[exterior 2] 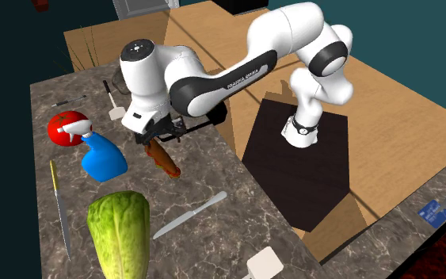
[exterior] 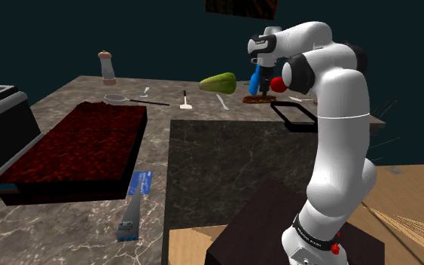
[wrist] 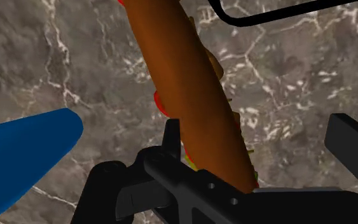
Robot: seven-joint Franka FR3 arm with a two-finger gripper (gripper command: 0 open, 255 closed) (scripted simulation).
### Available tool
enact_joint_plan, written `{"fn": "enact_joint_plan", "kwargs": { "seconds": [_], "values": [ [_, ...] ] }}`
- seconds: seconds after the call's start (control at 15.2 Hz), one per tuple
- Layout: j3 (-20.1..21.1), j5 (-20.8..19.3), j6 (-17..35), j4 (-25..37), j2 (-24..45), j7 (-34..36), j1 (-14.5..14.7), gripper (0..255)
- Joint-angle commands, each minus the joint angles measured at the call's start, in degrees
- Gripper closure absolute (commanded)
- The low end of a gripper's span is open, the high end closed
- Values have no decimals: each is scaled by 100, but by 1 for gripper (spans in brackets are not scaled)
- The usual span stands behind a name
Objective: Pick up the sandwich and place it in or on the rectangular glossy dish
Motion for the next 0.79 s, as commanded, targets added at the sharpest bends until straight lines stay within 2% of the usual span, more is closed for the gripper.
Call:
{"fn": "enact_joint_plan", "kwargs": {
  "seconds": [0.0, 0.46, 0.73],
  "values": [
    [98, 251, -198, 663, 509, -243, -307, 0],
    [125, 268, 335, 131, 523, -276, -256, 0],
    [126, 272, 377, 92, 528, -280, -253, 0]
  ]
}}
